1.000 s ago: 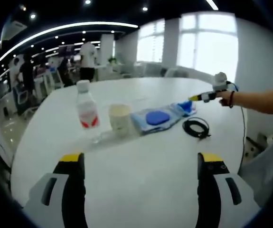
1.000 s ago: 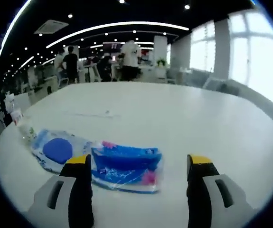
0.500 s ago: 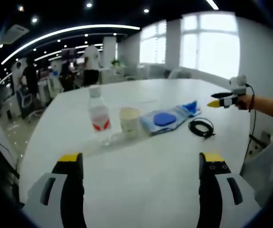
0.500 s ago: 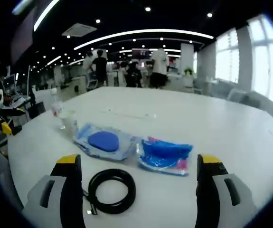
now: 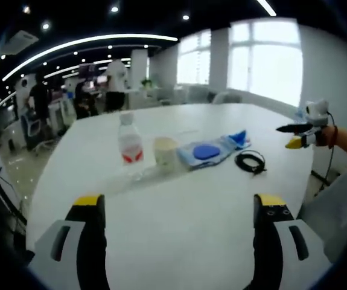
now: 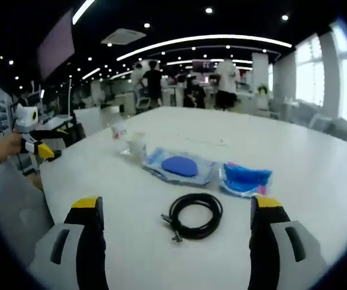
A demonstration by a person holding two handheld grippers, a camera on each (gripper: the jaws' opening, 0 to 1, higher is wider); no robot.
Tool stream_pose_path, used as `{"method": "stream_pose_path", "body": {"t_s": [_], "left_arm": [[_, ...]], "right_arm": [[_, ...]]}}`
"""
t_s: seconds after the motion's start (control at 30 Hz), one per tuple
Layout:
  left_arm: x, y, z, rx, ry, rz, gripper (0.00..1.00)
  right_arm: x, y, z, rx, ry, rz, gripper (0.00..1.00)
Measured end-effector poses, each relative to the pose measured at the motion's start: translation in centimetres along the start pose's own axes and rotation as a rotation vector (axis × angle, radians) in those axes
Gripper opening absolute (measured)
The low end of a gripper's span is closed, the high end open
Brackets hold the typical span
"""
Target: Arrange the tabletop items into an orderly group along one side of the table until the central work area is clear of visible clutter.
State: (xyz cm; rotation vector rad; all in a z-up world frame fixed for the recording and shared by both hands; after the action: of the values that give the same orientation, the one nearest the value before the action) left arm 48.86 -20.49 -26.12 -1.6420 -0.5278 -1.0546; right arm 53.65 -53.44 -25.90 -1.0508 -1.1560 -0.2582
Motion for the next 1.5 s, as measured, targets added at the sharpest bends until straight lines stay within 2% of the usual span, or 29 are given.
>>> {"method": "stream_pose_path", "body": {"t_s": [0.1, 0.33, 0.43, 0.53, 0.67, 0.93, 1.2, 1.5], "left_arm": [[-0.2, -0.1, -0.5, -0.006, -0.003, 0.001, 0.99], [-0.8, -0.4, -1.2, -0.007, -0.016, -0.01, 0.99], [-1.3, -0.4, -1.3, -0.003, -0.025, -0.015, 0.99], [-1.8, -0.4, -1.3, -0.002, -0.019, 0.005, 0.99], [-1.5, -0.4, -1.2, 0.01, -0.019, -0.004, 0.99], [-0.9, -0.9, -1.9, -0.008, -0.049, -0.03, 0.99], [-1.0, -0.9, -0.9, 0.028, -0.034, -0.025, 0.99], [-0.7, -0.9, -0.7, 0.035, -0.029, -0.042, 0.99]], "right_arm": [[0.0, -0.9, 1.5, 0.025, -0.002, -0.016, 1.0], [-0.3, -2.5, 3.3, 0.051, 0.023, -0.039, 1.0], [-1.0, -2.9, 3.8, 0.053, 0.011, -0.021, 1.0], [-1.3, -3.2, 3.9, 0.058, 0.029, -0.02, 1.0], [-1.4, -3.5, 4.1, 0.061, 0.046, -0.037, 1.0], [-1.7, -3.6, 3.7, 0.054, 0.037, -0.058, 1.0], [-1.7, -3.3, 2.5, 0.054, 0.031, -0.062, 1.0], [-1.6, -3.2, 1.7, 0.052, 0.031, -0.073, 1.0]]}}
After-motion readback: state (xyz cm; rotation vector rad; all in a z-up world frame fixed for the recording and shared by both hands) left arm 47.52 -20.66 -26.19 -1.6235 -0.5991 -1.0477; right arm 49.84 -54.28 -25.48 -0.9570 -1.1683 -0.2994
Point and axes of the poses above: the point that each gripper's makers call its tool centre point, and the gripper's own axes: y roughly forward along the fingers, z roughly to its left, x roughly out of its top, the point moved 1 cm from there along -y, roughly backward along the fingers, and after that the axes turned 8 degrees about z, right-handed, at the moved point
